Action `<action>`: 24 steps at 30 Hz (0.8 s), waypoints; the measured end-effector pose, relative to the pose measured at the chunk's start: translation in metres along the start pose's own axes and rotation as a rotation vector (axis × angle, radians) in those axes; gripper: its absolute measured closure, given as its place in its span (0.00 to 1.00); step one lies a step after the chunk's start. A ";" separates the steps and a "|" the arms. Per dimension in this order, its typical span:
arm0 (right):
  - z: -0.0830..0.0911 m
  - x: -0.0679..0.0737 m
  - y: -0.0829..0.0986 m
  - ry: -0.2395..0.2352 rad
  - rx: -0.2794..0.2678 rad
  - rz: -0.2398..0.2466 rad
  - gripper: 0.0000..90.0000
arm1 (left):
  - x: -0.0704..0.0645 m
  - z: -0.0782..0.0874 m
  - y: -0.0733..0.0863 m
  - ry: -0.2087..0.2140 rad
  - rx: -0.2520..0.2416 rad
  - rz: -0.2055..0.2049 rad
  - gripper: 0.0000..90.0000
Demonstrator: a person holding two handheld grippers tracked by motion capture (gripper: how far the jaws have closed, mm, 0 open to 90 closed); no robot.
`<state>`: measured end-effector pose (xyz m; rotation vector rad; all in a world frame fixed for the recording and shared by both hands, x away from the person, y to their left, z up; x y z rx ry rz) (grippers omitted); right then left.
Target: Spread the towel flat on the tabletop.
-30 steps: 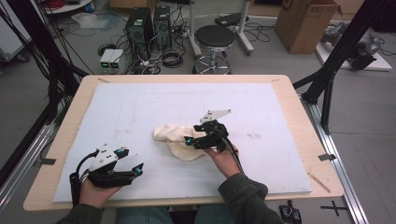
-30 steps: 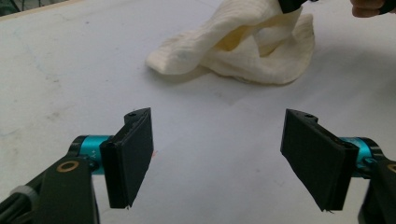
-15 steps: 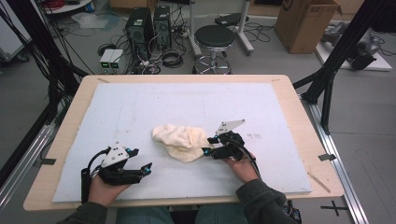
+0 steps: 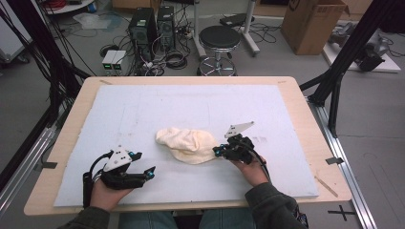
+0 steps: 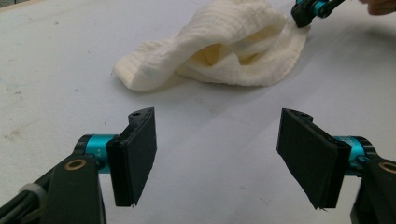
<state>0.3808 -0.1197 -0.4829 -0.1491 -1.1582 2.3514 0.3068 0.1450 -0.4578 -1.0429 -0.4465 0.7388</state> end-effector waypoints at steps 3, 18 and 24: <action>0.013 -0.002 0.001 0.014 -0.002 -0.004 0.99 | -0.001 -0.001 -0.001 0.002 -0.005 0.004 0.32; 0.064 -0.009 0.061 0.094 0.071 -0.001 0.91 | -0.008 -0.004 -0.003 0.013 -0.003 -0.007 0.33; 0.056 0.014 0.042 0.014 0.006 0.103 0.77 | -0.013 -0.007 -0.006 0.026 -0.008 -0.011 0.34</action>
Point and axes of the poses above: each handheld gripper's, and its own axes: z roughly backward along the jaws, y roughly out of its underside, x roughly to its left, the point moved 9 cm from there along -z, roughly forward along the jaws, and after that the axes turned 3 degrees about -x, right-handed, at the moved point
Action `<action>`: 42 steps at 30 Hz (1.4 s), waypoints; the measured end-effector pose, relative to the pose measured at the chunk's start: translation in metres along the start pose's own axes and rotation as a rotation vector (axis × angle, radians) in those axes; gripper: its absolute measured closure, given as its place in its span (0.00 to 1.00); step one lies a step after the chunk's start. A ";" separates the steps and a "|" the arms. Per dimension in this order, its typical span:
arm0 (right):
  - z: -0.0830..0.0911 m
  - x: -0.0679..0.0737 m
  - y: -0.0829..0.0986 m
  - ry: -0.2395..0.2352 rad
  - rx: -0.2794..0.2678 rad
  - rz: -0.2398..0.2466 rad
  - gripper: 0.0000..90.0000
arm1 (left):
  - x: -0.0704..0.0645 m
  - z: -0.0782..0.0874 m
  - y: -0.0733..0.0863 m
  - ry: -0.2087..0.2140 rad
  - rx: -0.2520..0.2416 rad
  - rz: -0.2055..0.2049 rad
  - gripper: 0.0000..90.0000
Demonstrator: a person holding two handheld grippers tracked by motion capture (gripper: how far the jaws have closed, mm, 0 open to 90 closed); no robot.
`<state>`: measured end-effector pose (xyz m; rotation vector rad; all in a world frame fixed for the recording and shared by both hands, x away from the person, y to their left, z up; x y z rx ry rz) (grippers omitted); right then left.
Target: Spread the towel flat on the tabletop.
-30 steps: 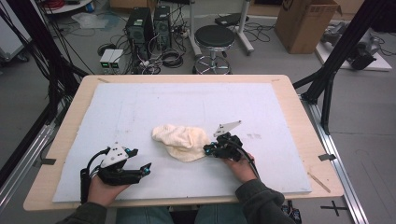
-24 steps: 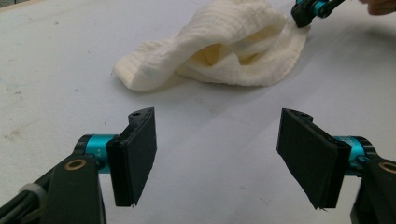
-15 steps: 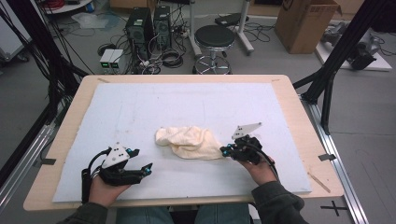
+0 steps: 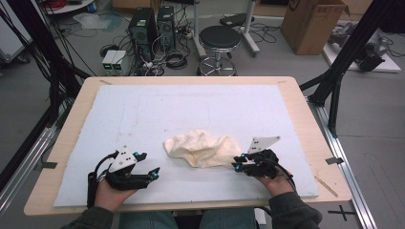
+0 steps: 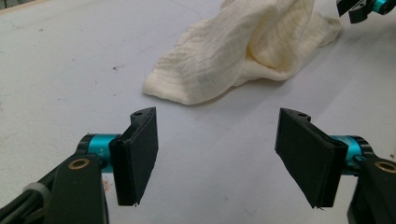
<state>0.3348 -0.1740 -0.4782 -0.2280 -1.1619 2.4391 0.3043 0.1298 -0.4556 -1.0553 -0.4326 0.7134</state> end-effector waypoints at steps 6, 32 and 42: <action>-0.014 -0.003 0.006 0.019 0.072 0.049 0.72 | -0.009 -0.006 -0.002 0.043 -0.002 -0.003 0.46; -0.025 -0.021 0.009 -0.058 0.047 -0.029 0.92 | -0.042 -0.121 -0.016 0.226 0.218 -0.172 0.85; -0.007 -0.007 -0.011 -0.086 -0.042 -0.013 0.99 | -0.031 -0.077 -0.042 0.232 0.137 -0.191 0.96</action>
Point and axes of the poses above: each handheld gripper's, and its own axes: z roughly backward along the jaws, y roughly out of its underside, x roughly to its left, the point moved 9 cm from there along -z, roughly forward along the jaws, and after that the axes turned 3 degrees about -x, right-handed, at the moved point
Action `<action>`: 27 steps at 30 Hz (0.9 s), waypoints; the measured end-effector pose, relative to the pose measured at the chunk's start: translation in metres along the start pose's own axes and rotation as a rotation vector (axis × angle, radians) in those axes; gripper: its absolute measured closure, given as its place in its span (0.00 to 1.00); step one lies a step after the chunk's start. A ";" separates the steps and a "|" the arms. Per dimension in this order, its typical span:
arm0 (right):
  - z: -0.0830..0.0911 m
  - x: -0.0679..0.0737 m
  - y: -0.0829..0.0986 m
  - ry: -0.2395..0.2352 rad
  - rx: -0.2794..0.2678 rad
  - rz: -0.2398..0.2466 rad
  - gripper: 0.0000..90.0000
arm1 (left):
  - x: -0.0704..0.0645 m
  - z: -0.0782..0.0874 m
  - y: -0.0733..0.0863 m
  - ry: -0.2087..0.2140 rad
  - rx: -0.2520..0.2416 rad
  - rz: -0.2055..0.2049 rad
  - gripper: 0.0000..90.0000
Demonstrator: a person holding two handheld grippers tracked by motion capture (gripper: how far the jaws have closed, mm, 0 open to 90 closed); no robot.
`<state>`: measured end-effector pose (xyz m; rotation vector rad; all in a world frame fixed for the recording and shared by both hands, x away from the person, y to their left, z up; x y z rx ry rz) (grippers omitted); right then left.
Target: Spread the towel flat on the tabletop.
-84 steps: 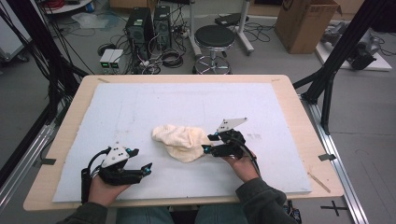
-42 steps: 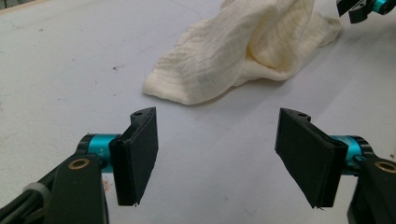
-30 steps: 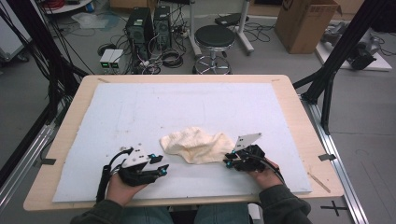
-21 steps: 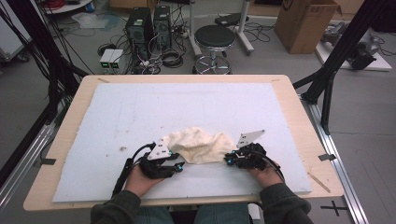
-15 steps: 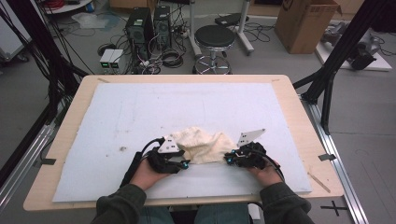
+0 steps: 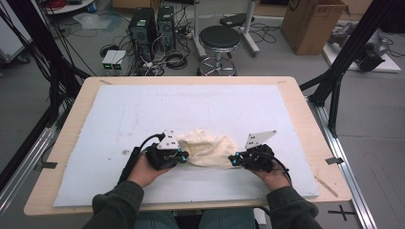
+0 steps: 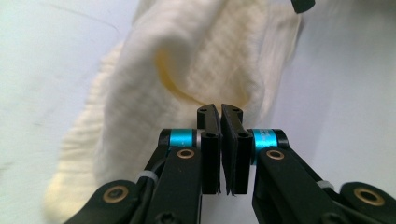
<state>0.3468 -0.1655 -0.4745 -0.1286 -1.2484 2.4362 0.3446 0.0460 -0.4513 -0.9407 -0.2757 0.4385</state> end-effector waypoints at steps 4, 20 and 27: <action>0.004 0.014 -0.010 -0.016 -0.028 0.018 0.99 | -0.004 0.026 -0.007 0.001 -0.025 -0.024 0.96; -0.037 0.020 0.009 -0.039 0.127 0.059 0.88 | 0.014 0.023 0.022 -0.020 0.038 0.040 0.95; -0.032 0.013 0.010 -0.064 0.125 0.037 0.99 | 0.045 -0.007 0.033 -0.065 0.087 0.108 0.94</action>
Point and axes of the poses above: each handheld gripper's, and its own axes: z roughly backward along the jaws, y roughly out of its underside, x roughly to its left, the point moved 9 cm from there along -z, roughly forward along the jaws, and after that the axes turned 3 degrees about -x, right-handed, at the moved point
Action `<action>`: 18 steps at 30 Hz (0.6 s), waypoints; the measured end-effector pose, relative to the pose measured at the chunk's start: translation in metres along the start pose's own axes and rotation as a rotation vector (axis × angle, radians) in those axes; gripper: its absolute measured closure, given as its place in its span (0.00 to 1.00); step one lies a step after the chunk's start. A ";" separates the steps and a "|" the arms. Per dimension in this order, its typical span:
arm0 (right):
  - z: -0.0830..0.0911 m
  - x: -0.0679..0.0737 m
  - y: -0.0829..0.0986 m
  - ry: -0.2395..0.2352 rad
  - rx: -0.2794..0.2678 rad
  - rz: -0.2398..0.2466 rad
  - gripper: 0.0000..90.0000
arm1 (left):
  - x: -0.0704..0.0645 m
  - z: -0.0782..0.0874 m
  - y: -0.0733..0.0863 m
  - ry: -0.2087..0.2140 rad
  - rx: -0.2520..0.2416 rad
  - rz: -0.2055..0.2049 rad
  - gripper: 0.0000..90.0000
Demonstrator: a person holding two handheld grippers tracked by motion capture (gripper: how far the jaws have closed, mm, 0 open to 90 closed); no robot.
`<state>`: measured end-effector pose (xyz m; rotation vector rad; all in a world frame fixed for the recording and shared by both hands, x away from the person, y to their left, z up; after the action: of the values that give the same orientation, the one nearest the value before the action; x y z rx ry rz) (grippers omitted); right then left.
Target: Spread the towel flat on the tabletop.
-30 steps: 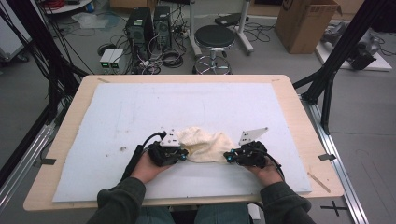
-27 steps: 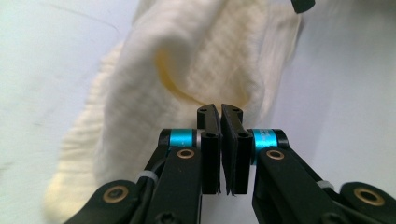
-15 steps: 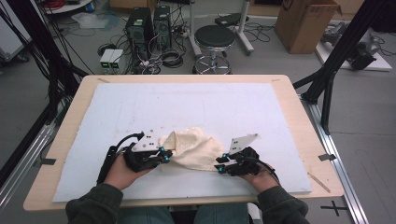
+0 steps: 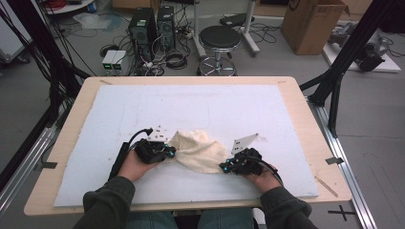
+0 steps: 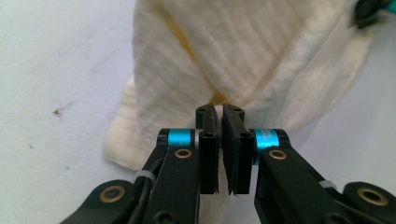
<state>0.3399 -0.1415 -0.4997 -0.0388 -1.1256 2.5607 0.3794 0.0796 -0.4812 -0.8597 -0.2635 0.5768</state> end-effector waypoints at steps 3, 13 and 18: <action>0.007 -0.004 -0.001 0.016 -0.014 -0.008 0.99 | 0.007 -0.007 0.003 -0.012 0.012 0.030 0.92; 0.004 -0.019 0.003 0.061 0.012 -0.031 0.98 | 0.009 0.023 -0.004 -0.015 -0.075 0.041 0.75; 0.004 -0.019 0.003 0.072 0.014 -0.030 0.98 | 0.002 0.044 0.001 0.008 -0.105 0.022 0.75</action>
<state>0.3561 -0.1521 -0.5012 -0.1094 -1.0733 2.5195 0.3609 0.1092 -0.4538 -0.9673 -0.2793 0.5840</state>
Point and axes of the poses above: each handheld gripper's, and its own axes: z roughly backward along the jaws, y roughly out of its underside, x roughly to its left, the point moved 9 cm from there along -z, roughly forward along the jaws, and after that the axes turned 3 degrees about -x, right-handed, at the moved point
